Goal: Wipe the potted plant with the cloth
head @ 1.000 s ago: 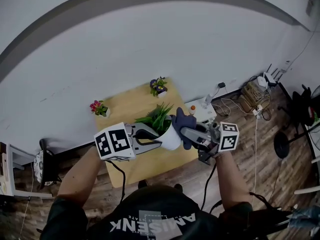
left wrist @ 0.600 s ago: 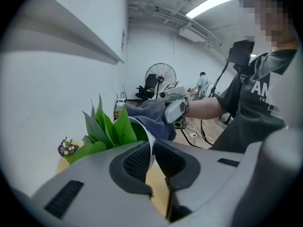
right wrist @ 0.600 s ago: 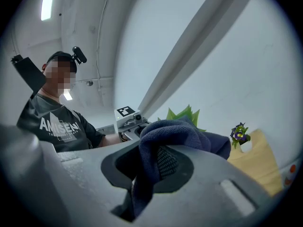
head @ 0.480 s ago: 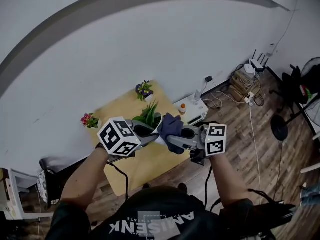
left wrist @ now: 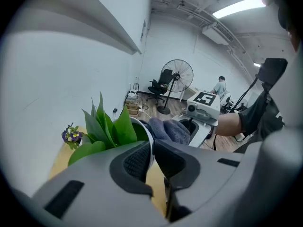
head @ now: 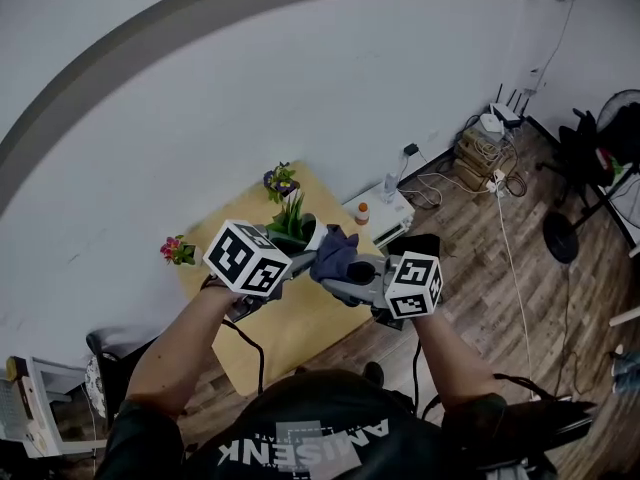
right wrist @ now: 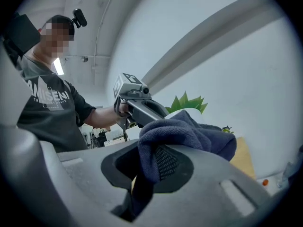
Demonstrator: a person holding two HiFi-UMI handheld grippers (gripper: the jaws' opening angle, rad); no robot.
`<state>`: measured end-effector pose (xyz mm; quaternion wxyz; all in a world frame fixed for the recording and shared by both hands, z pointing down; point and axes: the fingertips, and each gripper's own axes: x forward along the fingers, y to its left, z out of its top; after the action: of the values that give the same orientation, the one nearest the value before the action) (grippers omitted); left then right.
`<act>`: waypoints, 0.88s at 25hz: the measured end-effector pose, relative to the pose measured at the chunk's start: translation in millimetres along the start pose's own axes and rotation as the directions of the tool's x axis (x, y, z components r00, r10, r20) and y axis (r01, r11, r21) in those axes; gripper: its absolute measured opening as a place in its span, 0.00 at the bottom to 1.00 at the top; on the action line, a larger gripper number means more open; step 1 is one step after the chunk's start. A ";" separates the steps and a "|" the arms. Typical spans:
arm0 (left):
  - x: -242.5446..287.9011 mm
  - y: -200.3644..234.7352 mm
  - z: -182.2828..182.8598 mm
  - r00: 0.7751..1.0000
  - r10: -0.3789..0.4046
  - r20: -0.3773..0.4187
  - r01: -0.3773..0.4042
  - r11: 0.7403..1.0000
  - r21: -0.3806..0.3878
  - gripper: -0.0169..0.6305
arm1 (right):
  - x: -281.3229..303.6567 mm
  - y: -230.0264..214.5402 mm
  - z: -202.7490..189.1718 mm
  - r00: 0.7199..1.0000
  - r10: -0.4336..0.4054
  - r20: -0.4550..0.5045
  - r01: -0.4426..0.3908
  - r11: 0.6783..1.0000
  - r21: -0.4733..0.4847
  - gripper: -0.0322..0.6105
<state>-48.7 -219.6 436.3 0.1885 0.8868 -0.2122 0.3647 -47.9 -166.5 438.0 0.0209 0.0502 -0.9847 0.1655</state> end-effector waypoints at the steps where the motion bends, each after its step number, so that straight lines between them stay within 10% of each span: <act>1: 0.4 0.6 0.0 1.000 0.003 0.000 -0.003 1.000 -0.006 0.07 | 1.8 0.3 -0.8 1.000 -0.008 -0.001 0.008 1.000 -0.003 0.12; 15: -6.8 26.4 -22.0 0.995 0.098 -0.007 -0.099 0.992 -0.081 0.07 | 35.4 21.8 -22.0 0.993 0.073 -0.091 -0.071 0.997 0.025 0.12; 22: -10.6 56.4 -77.1 0.960 0.247 -0.133 -0.247 0.969 0.020 0.07 | 12.6 14.7 20.1 1.000 -0.010 -0.012 0.010 1.000 0.001 0.12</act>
<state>-128.2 -226.6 489.8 0.1540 0.8271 -0.3073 0.4448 -62.4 -160.4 415.0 0.0277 0.0544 -0.9842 0.1659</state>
